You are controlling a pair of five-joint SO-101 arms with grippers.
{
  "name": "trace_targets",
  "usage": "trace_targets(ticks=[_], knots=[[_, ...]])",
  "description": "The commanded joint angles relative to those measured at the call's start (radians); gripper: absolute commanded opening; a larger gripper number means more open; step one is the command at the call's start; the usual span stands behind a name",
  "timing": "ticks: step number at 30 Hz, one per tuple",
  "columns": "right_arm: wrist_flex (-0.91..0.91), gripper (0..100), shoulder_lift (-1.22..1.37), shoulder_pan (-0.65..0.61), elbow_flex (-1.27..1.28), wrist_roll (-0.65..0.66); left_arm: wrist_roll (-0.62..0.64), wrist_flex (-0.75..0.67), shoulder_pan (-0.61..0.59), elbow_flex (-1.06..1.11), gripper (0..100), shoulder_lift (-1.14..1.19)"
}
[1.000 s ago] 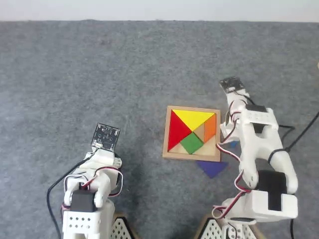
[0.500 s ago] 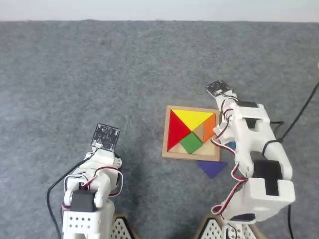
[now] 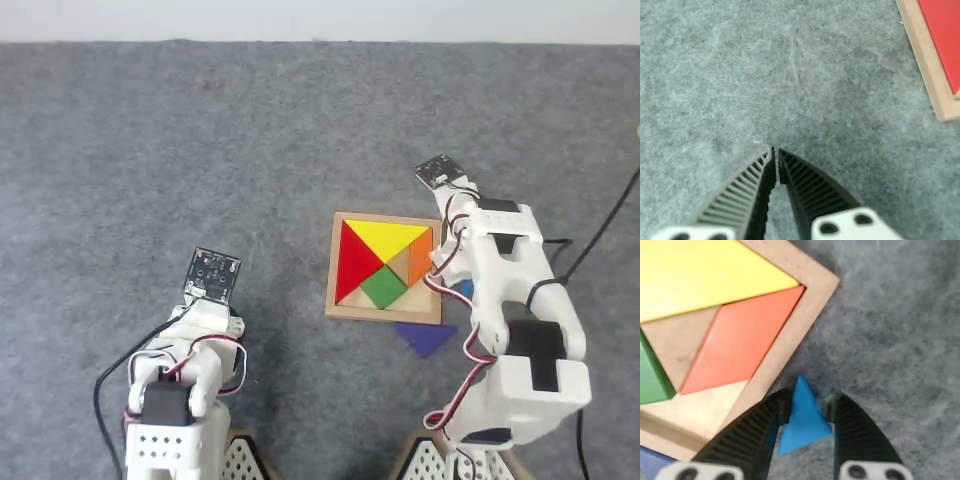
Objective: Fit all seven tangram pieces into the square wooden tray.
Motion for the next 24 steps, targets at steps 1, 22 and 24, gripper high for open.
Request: trace_targets(ticks=[1, 22, 24], knots=[[0.058, 11.7, -0.005, -0.015, -0.020, 0.000, 0.008, 0.005, -0.006, -0.008, 2, -0.021], [0.179, 22.0, 0.005, 0.013, -0.006, -0.132, 0.008, 0.005, -0.006, -0.008, 2, -0.021], [0.179, 22.0, 0.007, 0.016, 0.005, -0.176, 0.008, 0.005, -0.006, -0.008, 2, -0.021]])
